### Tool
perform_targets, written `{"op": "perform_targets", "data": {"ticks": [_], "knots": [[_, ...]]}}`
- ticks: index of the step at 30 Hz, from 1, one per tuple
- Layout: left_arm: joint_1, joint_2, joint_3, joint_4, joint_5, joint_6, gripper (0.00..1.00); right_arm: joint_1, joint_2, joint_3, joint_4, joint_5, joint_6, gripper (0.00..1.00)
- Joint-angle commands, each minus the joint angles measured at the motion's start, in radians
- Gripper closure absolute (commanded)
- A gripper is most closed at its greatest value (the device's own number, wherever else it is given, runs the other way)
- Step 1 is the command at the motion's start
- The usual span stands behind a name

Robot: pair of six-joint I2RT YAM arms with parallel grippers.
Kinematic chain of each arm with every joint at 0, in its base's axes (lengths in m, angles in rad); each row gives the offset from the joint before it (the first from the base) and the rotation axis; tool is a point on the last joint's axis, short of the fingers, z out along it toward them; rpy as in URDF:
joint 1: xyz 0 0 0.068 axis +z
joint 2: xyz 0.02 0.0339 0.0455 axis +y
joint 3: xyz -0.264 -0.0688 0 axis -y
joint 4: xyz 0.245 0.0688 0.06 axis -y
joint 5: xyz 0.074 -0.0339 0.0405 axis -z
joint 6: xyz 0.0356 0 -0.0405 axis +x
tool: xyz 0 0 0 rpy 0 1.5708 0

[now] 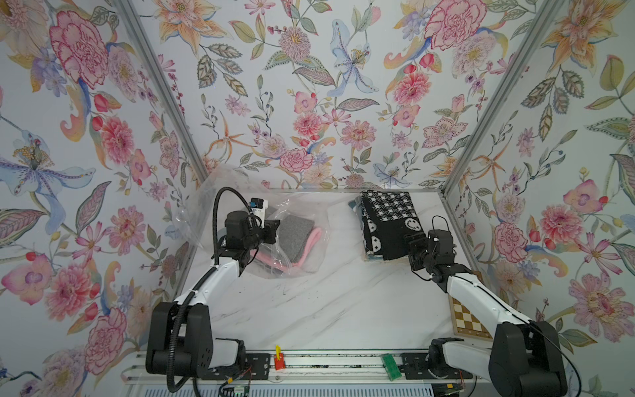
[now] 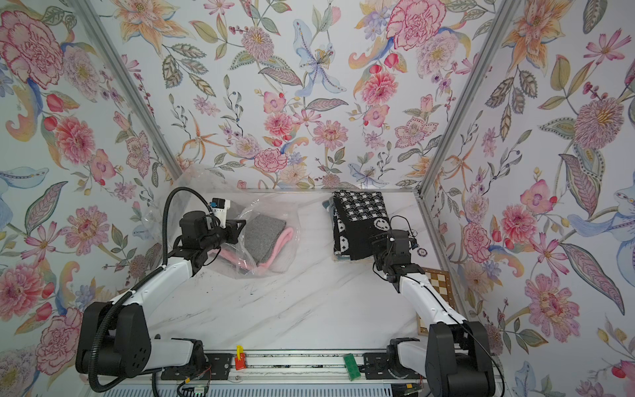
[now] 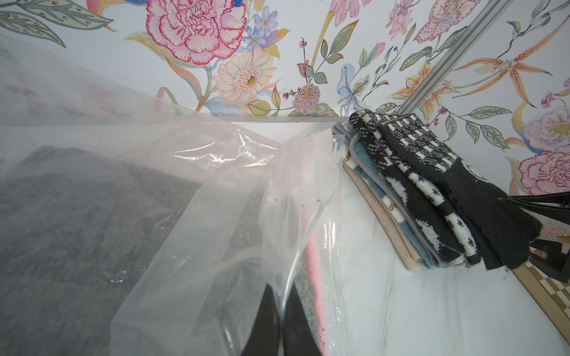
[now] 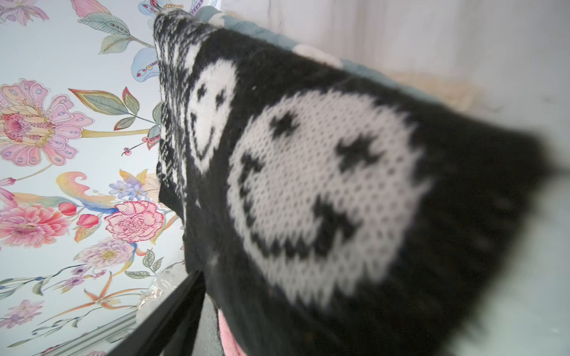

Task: Take the blanket out of the vacuum bag
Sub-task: Place the blanket at the center of the board.

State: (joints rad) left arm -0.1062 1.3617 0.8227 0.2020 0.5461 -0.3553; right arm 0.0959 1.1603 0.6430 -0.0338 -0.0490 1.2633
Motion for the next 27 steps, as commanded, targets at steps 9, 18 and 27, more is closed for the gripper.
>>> {"op": "perform_targets", "data": {"ticks": [9,18,27], "knots": [[-0.010,0.010,0.024,-0.022,-0.007,0.019,0.95,0.165,0.001,0.355,-0.509,0.295,-0.588,0.06],[-0.010,-0.006,0.021,-0.023,-0.013,0.021,0.95,0.403,0.383,0.711,-0.663,0.531,-0.816,0.07],[-0.010,0.033,0.042,-0.050,-0.029,0.045,0.95,0.407,0.561,0.800,-0.681,0.665,-0.859,0.12]]}}
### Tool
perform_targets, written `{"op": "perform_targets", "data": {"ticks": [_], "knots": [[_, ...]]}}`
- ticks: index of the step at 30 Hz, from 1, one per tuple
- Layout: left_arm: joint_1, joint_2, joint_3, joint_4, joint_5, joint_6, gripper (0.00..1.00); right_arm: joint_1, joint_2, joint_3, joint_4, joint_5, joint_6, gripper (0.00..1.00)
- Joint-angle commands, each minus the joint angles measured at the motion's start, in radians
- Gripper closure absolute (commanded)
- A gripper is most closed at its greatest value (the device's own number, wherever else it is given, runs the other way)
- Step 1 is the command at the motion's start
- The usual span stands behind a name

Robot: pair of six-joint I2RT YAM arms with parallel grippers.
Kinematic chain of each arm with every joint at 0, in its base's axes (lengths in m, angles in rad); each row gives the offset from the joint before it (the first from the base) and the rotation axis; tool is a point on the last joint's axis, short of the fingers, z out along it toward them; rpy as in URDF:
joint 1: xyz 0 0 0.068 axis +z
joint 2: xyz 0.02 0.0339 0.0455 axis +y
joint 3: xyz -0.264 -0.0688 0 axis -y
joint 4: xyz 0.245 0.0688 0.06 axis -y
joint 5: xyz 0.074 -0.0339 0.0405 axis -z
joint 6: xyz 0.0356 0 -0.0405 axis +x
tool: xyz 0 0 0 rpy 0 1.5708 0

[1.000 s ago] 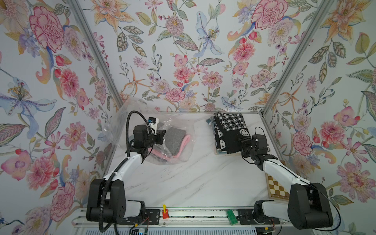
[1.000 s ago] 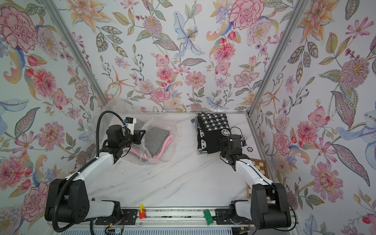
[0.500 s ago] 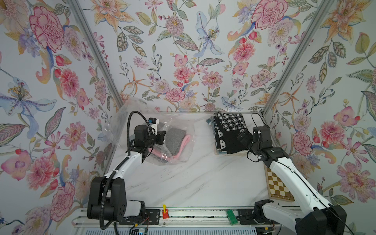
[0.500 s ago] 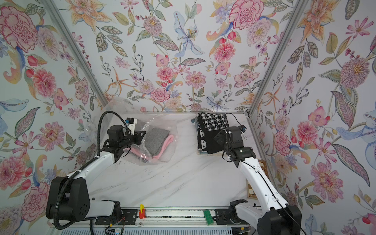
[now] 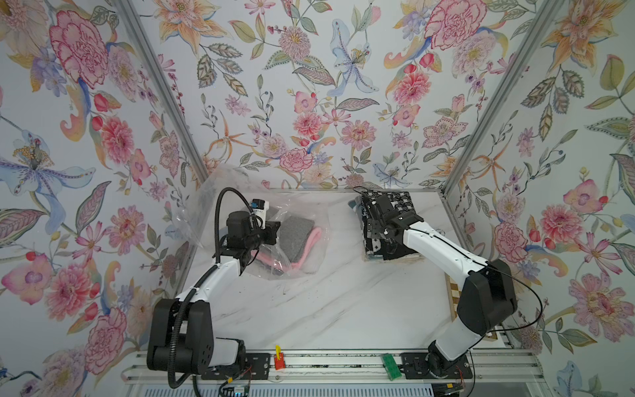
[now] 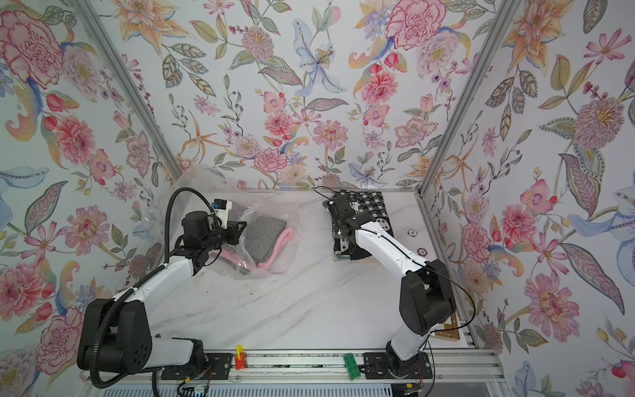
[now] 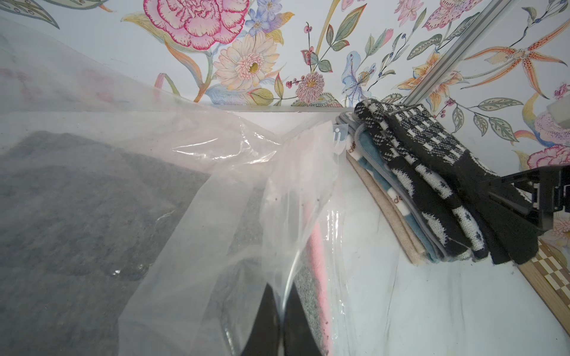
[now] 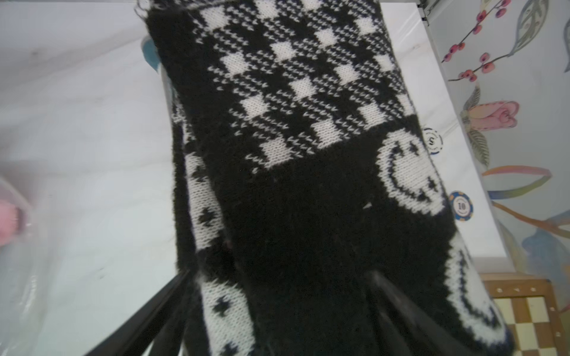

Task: Take the blanket out of the vacuum bag
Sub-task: Place the blanket at the center of the board.

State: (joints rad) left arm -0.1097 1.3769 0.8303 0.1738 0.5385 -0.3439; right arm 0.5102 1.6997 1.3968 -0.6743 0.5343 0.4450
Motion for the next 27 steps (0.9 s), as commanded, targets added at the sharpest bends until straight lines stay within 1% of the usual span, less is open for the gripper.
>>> {"op": "perform_targets", "data": {"ticks": [1,5,12,17,21,23,25,27], "knots": [[-0.005,0.020,0.036,-0.026,-0.031,0.038,0.95,-0.015,0.040,0.059,-0.042,0.071,-0.059,0.12],[-0.005,0.021,0.039,-0.046,-0.051,0.056,0.95,-0.035,0.102,0.093,-0.040,0.026,-0.089,0.13],[-0.005,0.030,0.050,-0.060,-0.061,0.069,0.95,-0.054,0.171,0.123,-0.039,-0.015,-0.095,0.13],[-0.005,0.016,0.050,-0.063,-0.070,0.074,0.95,-0.059,0.192,0.138,-0.041,-0.023,-0.113,0.17],[-0.006,0.017,0.053,-0.066,-0.069,0.072,0.96,-0.068,0.202,0.145,-0.043,-0.027,-0.124,0.29],[-0.006,0.019,0.055,-0.067,-0.067,0.069,0.97,-0.075,0.207,0.151,-0.042,-0.032,-0.131,0.31],[-0.005,0.016,0.056,-0.067,-0.063,0.068,0.97,-0.076,0.212,0.159,-0.042,-0.036,-0.142,0.40],[-0.005,0.009,0.055,-0.066,-0.066,0.068,0.97,-0.076,0.217,0.169,-0.042,-0.044,-0.145,0.44]]}}
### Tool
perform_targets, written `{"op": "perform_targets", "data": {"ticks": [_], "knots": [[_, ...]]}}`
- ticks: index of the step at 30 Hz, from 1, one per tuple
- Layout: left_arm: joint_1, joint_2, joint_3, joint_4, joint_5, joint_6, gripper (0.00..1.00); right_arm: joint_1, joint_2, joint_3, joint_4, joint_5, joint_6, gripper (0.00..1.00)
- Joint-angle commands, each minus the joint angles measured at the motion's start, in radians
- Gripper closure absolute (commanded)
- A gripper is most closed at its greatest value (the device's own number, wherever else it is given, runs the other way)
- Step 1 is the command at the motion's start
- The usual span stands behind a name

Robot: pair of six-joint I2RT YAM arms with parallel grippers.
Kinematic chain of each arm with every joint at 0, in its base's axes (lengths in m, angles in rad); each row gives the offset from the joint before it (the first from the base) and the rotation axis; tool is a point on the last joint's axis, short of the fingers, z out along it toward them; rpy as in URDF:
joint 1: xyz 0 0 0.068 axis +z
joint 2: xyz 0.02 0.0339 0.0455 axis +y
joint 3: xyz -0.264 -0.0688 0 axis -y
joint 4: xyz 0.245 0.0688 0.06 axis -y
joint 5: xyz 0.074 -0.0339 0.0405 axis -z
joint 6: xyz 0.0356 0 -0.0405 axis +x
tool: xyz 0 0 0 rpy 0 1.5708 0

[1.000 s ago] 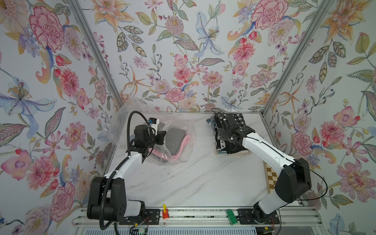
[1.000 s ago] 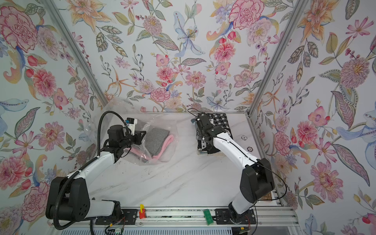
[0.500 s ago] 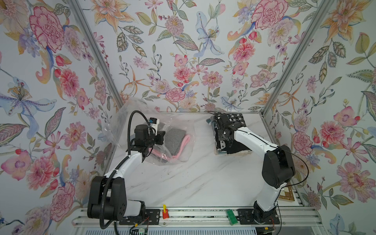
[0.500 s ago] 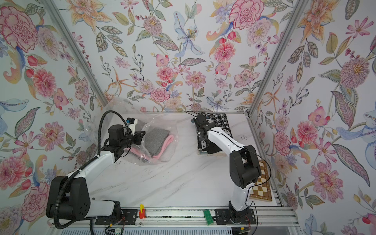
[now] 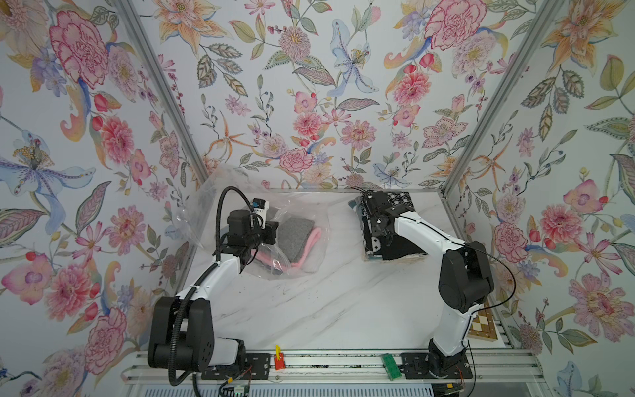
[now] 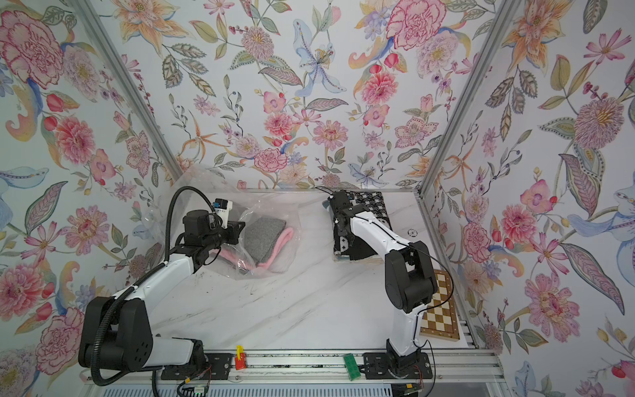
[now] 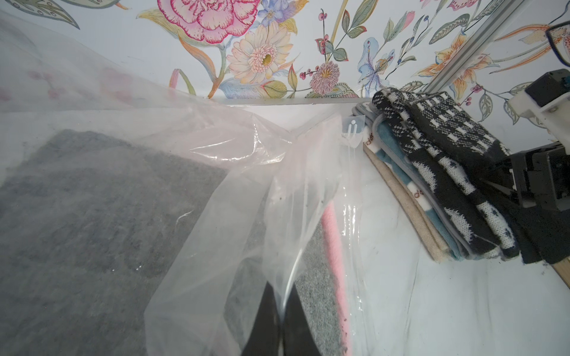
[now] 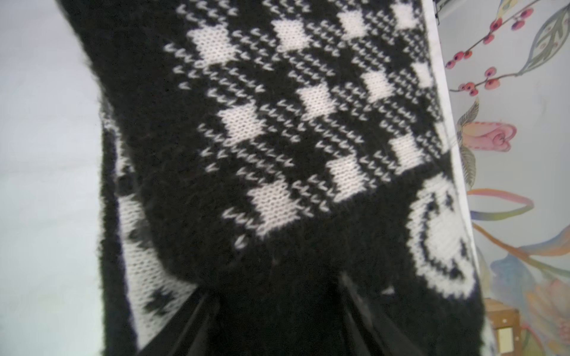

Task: Take the blanket out of the vacuum bag
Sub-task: Place the blanket at the center of the board.

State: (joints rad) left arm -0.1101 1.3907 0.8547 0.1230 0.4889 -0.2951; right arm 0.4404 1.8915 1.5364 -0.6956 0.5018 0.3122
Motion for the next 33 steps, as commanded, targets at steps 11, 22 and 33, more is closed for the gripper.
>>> {"op": "perform_targets", "data": {"ticks": [11,22,33], "knots": [[-0.007,-0.010,0.029,-0.015,-0.018,0.020,0.97,0.008,0.049,0.070,-0.021,-0.047,-0.018,0.50],[-0.005,0.001,0.033,-0.020,-0.011,0.023,0.97,-0.011,0.063,0.079,-0.022,-0.036,-0.036,0.96],[-0.005,0.001,0.033,-0.024,-0.021,0.030,0.96,-0.019,0.008,0.145,-0.024,-0.183,-0.091,1.00]]}}
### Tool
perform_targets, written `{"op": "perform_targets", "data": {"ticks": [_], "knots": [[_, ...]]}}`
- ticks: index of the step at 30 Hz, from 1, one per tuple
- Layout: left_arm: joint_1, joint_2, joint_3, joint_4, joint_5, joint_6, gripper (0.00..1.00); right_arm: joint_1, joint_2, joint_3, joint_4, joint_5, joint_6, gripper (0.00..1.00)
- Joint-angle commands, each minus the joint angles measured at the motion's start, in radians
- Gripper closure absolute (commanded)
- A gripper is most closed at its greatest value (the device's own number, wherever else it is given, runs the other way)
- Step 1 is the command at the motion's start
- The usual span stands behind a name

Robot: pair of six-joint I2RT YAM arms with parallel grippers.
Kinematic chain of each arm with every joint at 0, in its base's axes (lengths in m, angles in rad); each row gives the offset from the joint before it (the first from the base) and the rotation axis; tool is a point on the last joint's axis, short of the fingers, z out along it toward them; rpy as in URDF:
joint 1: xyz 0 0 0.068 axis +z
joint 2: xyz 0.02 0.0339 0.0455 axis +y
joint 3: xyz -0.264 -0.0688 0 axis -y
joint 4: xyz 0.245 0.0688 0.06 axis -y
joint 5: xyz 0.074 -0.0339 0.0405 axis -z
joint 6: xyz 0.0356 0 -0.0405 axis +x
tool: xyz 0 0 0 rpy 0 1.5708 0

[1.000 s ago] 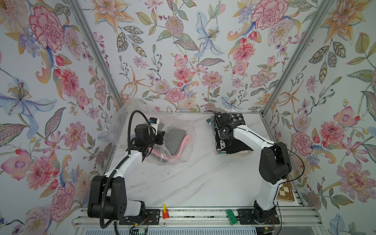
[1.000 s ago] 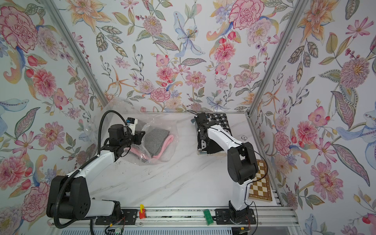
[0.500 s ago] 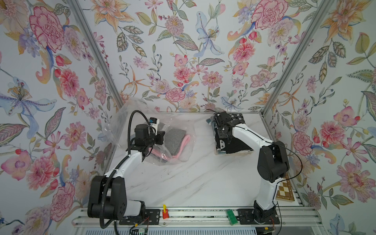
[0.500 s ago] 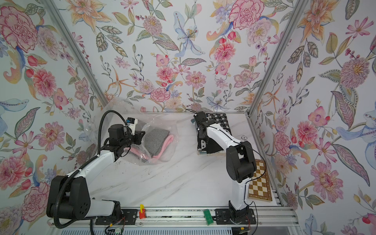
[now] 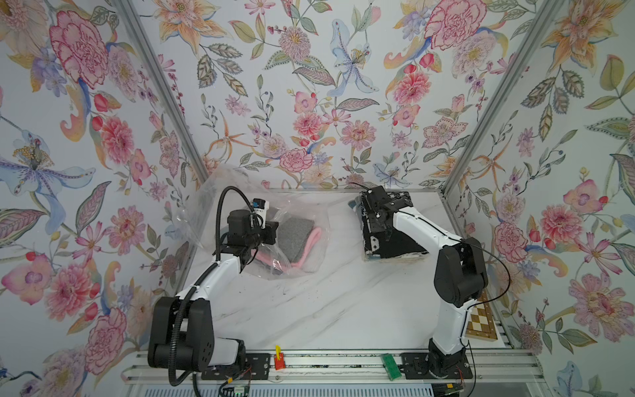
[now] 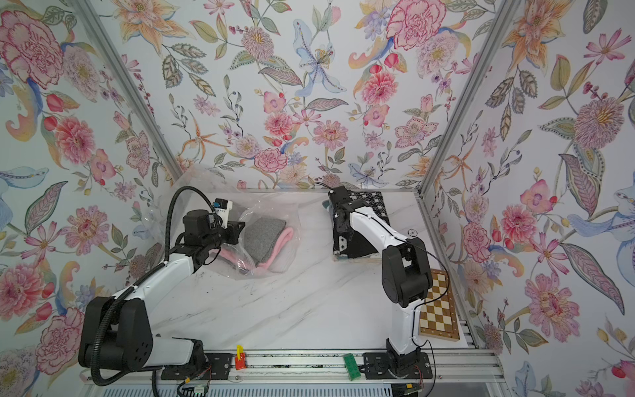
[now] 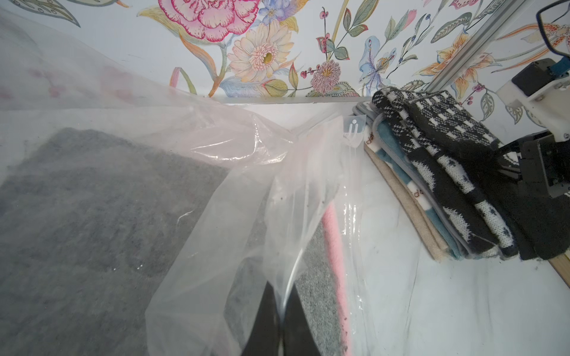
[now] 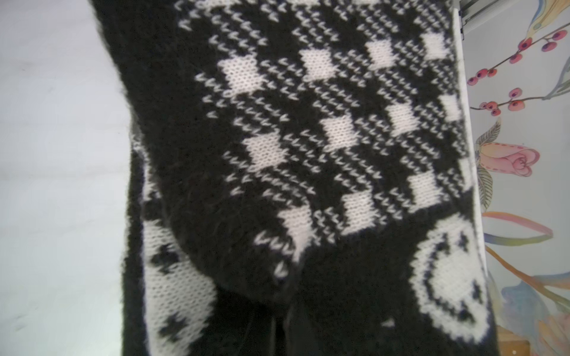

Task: Take the blanket out of the vacuum bag
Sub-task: Place the blanket at the center of the board.

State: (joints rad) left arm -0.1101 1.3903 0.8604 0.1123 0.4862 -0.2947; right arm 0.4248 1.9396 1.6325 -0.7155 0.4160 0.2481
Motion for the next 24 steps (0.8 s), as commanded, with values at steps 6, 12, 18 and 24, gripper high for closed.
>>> {"op": "perform_targets", "data": {"ticks": [6,12,18,24], "knots": [[-0.005,0.002,0.029,-0.014,-0.018,0.029,0.96,0.000,-0.011,0.157,-0.071,-0.242,-0.029,1.00],[-0.005,-0.008,0.032,-0.017,-0.017,0.032,0.96,0.002,0.043,0.182,-0.075,-0.353,0.003,1.00],[-0.004,-0.004,0.032,-0.008,-0.004,0.022,0.96,0.001,0.095,0.131,0.000,-0.413,0.048,1.00],[-0.005,-0.014,0.029,-0.008,-0.011,0.025,0.96,-0.006,0.079,0.080,0.048,-0.435,0.063,1.00]]}}
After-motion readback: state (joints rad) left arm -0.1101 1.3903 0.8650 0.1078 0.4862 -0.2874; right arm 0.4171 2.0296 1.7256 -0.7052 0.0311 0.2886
